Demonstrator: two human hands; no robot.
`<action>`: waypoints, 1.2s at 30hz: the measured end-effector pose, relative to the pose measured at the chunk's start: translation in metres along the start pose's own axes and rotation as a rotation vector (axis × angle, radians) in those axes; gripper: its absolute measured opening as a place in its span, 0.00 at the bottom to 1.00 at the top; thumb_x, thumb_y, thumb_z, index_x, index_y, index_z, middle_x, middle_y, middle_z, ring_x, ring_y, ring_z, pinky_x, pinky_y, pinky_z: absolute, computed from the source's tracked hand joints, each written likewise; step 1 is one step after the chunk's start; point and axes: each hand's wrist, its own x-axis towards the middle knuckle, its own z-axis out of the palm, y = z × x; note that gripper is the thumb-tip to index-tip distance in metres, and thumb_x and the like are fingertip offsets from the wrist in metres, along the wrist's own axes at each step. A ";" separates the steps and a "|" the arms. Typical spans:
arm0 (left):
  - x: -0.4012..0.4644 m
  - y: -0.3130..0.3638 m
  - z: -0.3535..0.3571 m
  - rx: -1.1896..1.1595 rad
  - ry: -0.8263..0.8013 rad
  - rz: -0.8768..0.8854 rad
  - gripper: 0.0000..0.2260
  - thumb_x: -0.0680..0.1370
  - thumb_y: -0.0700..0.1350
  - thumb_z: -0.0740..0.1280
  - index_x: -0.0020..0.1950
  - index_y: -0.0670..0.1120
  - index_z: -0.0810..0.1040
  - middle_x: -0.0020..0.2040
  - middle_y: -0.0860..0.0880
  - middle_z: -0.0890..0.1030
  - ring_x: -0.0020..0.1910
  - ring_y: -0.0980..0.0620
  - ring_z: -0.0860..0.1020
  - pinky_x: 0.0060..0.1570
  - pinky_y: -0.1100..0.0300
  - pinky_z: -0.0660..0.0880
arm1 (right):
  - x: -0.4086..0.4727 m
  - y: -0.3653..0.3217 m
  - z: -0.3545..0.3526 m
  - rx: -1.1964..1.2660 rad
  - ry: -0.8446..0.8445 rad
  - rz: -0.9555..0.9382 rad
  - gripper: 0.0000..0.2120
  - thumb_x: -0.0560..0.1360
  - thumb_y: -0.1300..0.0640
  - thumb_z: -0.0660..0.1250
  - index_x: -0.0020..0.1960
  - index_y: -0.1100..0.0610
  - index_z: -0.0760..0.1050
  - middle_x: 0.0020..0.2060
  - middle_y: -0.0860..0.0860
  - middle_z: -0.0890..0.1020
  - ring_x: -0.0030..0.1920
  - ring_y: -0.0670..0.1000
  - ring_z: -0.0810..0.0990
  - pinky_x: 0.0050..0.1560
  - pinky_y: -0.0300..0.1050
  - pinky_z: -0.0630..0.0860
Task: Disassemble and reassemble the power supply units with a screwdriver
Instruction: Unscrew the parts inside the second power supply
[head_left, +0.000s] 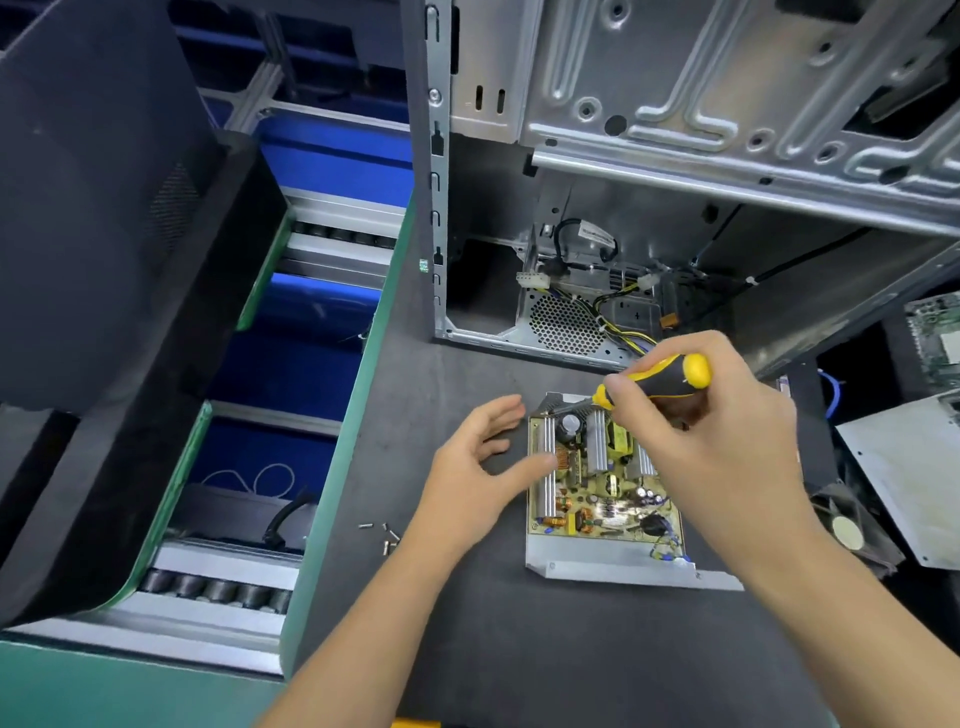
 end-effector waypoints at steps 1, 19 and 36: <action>0.000 0.000 0.001 0.030 -0.008 -0.002 0.30 0.65 0.58 0.78 0.66 0.60 0.75 0.63 0.61 0.80 0.66 0.60 0.75 0.64 0.63 0.72 | 0.000 0.001 0.001 -0.024 -0.004 -0.015 0.10 0.72 0.53 0.74 0.45 0.46 0.73 0.36 0.44 0.82 0.35 0.44 0.82 0.37 0.28 0.71; -0.003 -0.001 0.002 0.180 -0.027 -0.030 0.38 0.65 0.63 0.75 0.73 0.60 0.68 0.65 0.66 0.77 0.66 0.64 0.73 0.67 0.63 0.71 | 0.009 0.024 0.028 -0.224 -0.185 -0.096 0.09 0.73 0.51 0.72 0.46 0.46 0.71 0.38 0.42 0.78 0.39 0.45 0.78 0.38 0.28 0.69; -0.005 0.001 0.004 0.206 0.003 -0.016 0.36 0.70 0.49 0.79 0.74 0.54 0.68 0.65 0.55 0.79 0.65 0.66 0.74 0.64 0.73 0.66 | 0.013 0.023 0.029 -0.237 -0.220 -0.074 0.09 0.73 0.51 0.71 0.46 0.44 0.70 0.38 0.40 0.79 0.37 0.43 0.78 0.37 0.28 0.70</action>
